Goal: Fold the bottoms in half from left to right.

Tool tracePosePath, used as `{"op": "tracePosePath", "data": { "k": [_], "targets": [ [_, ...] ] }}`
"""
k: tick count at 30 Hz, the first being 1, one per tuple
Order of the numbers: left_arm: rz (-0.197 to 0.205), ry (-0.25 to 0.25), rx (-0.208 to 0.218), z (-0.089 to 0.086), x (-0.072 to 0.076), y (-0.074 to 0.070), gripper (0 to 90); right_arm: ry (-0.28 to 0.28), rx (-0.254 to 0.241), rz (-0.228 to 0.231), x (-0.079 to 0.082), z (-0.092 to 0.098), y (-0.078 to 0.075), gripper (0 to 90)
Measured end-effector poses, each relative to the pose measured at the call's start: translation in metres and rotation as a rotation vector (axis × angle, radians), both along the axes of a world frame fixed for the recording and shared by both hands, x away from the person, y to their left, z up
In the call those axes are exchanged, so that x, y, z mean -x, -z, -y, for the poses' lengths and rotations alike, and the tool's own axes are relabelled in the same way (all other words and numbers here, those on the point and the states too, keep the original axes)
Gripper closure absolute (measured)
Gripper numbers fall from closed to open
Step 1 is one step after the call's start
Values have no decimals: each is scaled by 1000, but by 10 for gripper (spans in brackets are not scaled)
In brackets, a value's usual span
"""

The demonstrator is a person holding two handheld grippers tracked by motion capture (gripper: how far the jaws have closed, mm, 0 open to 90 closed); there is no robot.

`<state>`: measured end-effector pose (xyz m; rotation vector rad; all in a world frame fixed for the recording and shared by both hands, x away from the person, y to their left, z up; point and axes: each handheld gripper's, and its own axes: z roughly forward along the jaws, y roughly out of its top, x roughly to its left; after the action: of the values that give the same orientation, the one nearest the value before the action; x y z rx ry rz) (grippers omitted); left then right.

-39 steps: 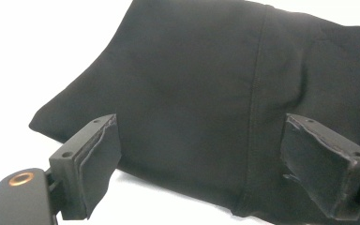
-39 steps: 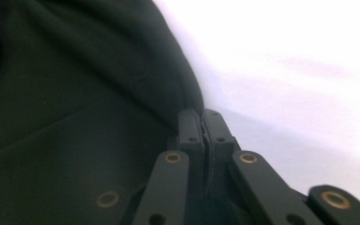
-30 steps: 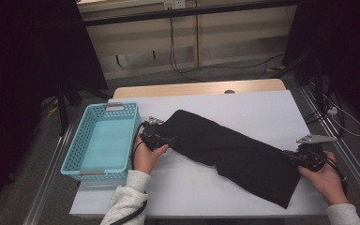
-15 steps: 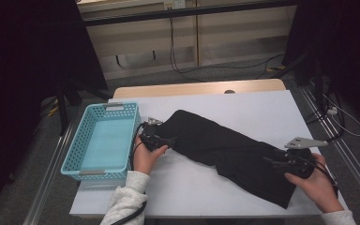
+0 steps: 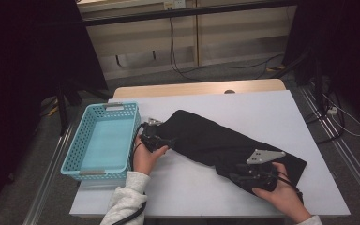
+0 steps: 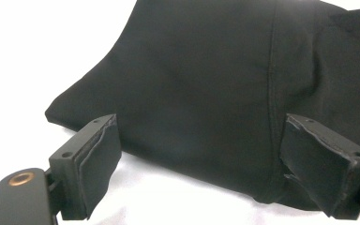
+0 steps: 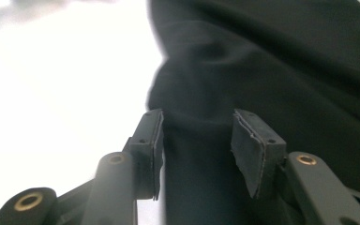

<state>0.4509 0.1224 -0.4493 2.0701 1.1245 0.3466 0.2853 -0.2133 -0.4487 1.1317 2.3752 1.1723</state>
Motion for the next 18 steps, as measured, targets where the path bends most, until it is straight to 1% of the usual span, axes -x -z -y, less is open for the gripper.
{"op": "tracePosePath", "data": {
  "k": [2, 3, 4, 5, 6, 7, 8, 9, 10, 11, 13, 15, 17, 18],
  "targets": [
    [2, -2, 0, 0, 0, 0, 132, -33, 5, 4, 2, -9, 2, 537],
    [3, -4, -3, 0, 0, 1, 132, -36, 16, 3, 2, -12, 4, 533],
    [2, -3, -5, 1, 0, 1, 132, -25, 36, 7, 2, -14, 6, 533],
    [-2, 1, -6, 1, 0, 1, 132, -26, 47, 0, 0, -16, 10, 533],
    [-3, 0, -7, 1, 0, 1, 132, -25, 47, -5, -1, -17, 13, 540],
    [0, -4, -8, 1, 0, 1, 132, -21, 52, 9, -2, -18, 15, 570],
    [1, -4, -8, 1, 0, 1, 132, -26, 62, 28, -2, -18, 16, 631],
    [0, -6, -7, 1, 0, 1, 132, -24, 79, 40, -2, -18, 16, 738],
    [-1, -5, -8, 1, -1, 1, 132, -22, 77, 37, -3, -17, 15, 808],
    [1, -16, -5, 2, -1, 1, 132, -29, 58, 19, -3, -15, 15, 846],
    [2, -17, -12, 1, -1, 2, 132, -41, 52, 9, -2, -13, 15, 866],
    [-3, -22, -13, -1, -2, 2, 132, -74, 55, -8, 3, -11, 12, 872],
    [2, -37, -17, -3, -3, 3, 132, -104, 57, -23, 7, -10, 11, 872],
    [-1, -39, -21, -4, -4, 4, 132, -111, 59, -25, 9, -9, 11, 869]
  ]
}}
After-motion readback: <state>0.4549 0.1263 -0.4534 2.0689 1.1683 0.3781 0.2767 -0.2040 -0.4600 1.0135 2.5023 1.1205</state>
